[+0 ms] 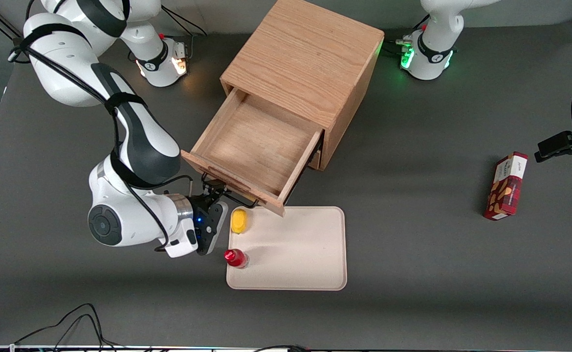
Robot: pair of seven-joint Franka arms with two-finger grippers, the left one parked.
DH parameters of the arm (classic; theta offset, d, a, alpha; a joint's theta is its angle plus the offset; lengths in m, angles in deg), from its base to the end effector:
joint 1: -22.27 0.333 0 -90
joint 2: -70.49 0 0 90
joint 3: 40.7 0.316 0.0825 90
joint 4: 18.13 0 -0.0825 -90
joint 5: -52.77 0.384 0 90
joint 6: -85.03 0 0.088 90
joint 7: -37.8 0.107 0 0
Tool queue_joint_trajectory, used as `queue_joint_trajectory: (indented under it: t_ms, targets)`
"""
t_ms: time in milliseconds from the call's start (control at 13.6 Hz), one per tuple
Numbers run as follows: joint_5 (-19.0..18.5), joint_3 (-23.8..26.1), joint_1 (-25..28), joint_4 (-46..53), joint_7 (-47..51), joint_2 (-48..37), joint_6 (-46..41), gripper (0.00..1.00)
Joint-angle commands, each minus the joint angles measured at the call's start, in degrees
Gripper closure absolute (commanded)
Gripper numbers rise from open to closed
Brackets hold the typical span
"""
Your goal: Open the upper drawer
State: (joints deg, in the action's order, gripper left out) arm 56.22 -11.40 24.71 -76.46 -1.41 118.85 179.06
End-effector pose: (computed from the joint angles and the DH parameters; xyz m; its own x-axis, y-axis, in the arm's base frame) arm 0.6892 0.2795 0.3765 0.4745 0.8666 0.1544 0.8269 -0.3787 -0.4157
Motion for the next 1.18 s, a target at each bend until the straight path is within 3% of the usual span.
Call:
queue_joint_trajectory:
  t_ms: [0, 368, 663, 1105]
  targets:
    - [-1.08, -0.03, 0.20, 3.83, -6.39, 1.39, -1.39, 0.00]
    - [-0.99, 0.23, -0.94, 6.47, -6.06, -0.80, -5.95, 0.00]
    - [-2.21, -4.67, -0.51, 5.51, -1.24, -14.22, -9.63, 0.00]
    - [-11.44, -6.97, -0.77, 2.97, 9.98, -30.66, -20.54, 0.00]
